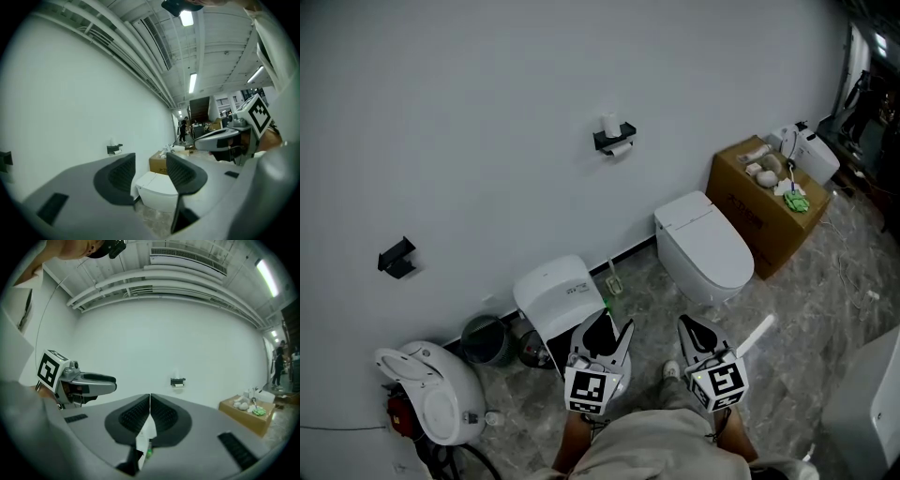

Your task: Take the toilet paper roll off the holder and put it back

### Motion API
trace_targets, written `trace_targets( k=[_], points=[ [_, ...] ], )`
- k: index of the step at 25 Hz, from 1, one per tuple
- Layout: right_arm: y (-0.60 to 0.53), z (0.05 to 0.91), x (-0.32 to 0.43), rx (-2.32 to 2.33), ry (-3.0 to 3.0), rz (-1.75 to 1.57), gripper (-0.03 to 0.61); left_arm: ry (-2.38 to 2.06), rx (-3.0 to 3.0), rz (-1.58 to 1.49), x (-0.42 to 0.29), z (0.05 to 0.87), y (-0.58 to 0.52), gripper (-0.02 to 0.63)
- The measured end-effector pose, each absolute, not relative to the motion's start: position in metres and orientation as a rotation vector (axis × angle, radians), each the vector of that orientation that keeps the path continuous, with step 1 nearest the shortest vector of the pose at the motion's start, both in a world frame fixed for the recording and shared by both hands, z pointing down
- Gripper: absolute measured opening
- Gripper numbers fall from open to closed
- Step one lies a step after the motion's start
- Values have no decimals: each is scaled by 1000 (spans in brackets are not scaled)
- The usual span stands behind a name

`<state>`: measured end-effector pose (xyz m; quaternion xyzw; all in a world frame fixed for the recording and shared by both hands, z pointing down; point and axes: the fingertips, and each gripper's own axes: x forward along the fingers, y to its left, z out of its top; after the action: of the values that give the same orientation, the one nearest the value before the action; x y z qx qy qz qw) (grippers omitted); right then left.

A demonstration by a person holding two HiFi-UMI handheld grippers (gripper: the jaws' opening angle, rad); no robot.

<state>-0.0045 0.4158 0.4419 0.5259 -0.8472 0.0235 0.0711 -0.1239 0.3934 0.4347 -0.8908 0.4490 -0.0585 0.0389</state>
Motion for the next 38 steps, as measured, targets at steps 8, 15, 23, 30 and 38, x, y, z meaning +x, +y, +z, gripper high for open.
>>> trace_targets(
  k=[8,15,23,30,38],
  points=[
    [342,450,17,1511,-2567,91,-2,1429,-2704,-193,-102,437,323,213],
    [287,442,41,1447,-2600,83,-2,1511,-2673,-209,-81,432,274,212],
    [242,441,67,1368,-2658,100,-2,1590,-2616,-238,-52,426,235,210],
    [212,446,99,1301,-2698,111,-2,1657,-2566,-256,-22,424,209,209],
    [184,449,133,1308,-2699,125,-2,1684,-2559,-285,5,428,185,206]
  ],
)
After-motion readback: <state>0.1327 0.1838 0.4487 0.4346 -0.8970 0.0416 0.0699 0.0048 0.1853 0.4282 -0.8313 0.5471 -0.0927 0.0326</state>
